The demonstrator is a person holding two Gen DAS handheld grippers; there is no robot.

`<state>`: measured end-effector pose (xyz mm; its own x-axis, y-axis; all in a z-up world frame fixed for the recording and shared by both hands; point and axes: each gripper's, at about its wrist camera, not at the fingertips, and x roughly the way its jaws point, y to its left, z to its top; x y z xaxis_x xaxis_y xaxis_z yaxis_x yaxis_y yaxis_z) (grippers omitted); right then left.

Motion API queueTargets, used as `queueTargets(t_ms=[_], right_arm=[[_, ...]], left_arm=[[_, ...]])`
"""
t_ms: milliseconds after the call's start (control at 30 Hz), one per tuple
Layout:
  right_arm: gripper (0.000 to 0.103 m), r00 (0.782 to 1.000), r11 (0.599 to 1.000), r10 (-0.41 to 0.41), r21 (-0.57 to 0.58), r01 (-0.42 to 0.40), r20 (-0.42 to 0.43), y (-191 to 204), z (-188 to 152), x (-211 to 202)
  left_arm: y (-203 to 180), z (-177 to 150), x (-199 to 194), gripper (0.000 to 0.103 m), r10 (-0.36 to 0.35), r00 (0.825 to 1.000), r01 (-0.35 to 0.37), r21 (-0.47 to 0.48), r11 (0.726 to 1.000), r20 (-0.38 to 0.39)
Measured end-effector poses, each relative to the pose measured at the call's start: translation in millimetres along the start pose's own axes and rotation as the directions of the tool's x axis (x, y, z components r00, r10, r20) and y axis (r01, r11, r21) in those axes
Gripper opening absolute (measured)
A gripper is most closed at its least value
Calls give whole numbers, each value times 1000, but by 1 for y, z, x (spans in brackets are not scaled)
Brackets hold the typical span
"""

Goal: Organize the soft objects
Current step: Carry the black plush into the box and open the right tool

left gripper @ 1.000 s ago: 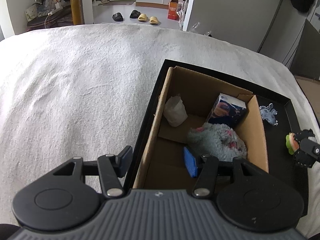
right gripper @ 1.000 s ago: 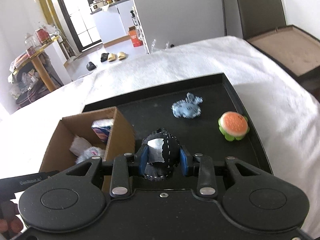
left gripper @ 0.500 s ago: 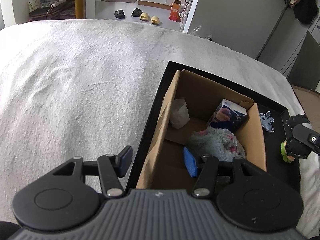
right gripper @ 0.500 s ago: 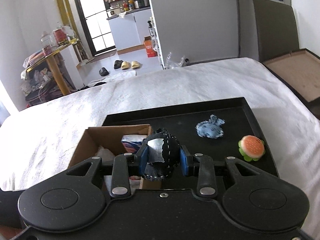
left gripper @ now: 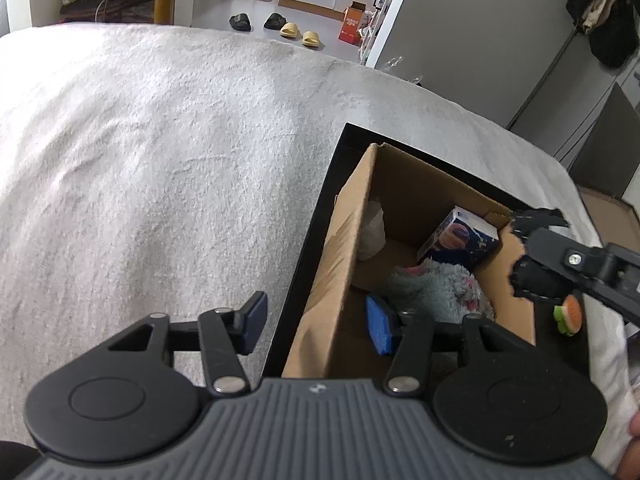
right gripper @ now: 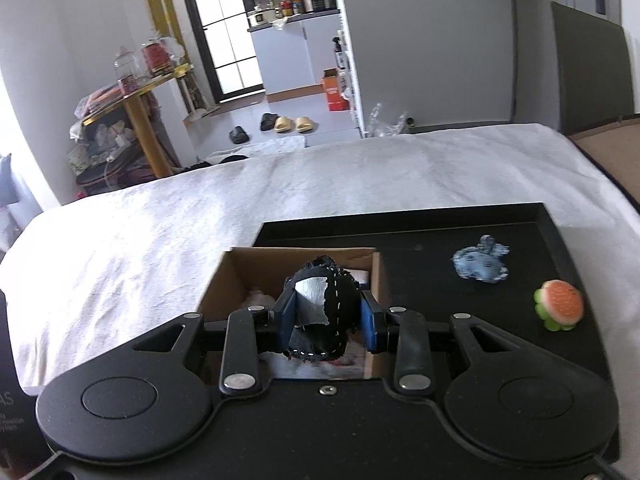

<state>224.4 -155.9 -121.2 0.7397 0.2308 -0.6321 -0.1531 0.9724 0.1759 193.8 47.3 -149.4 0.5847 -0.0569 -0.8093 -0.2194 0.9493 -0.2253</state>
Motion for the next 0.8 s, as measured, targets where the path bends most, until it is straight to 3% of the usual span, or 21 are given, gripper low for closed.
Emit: queueTargets(t_ms=[100,267,333,433,533,800], right_arm=[[33,1000,1000,23,0,-23,-8,10,0,7],[33,998,999,54,0,-54,-22,23,1,17],[34,998,998,62,4,-62,-26,27,1,20],[38,996,996,85,29,-84,-37,29,1,26],[52,992,992,118,44,-116,-39,32,1,27],[53,994,994,96,50,-94,-53,27,-5,27]], left_arm=[[5,0,0,44,-27,1000,26,-31,999,-4],[7,1,2,21,-66,998,65,-49,997,-11],[9,1,5,17,-87,996,85,-63,994,-26],[10,0,4,17,-94,995,92,-65,994,-24],[11,0,4,17,-99,995,96,-73,993,-24],[10,-1,3,17,-93,995,91,-72,993,-22]])
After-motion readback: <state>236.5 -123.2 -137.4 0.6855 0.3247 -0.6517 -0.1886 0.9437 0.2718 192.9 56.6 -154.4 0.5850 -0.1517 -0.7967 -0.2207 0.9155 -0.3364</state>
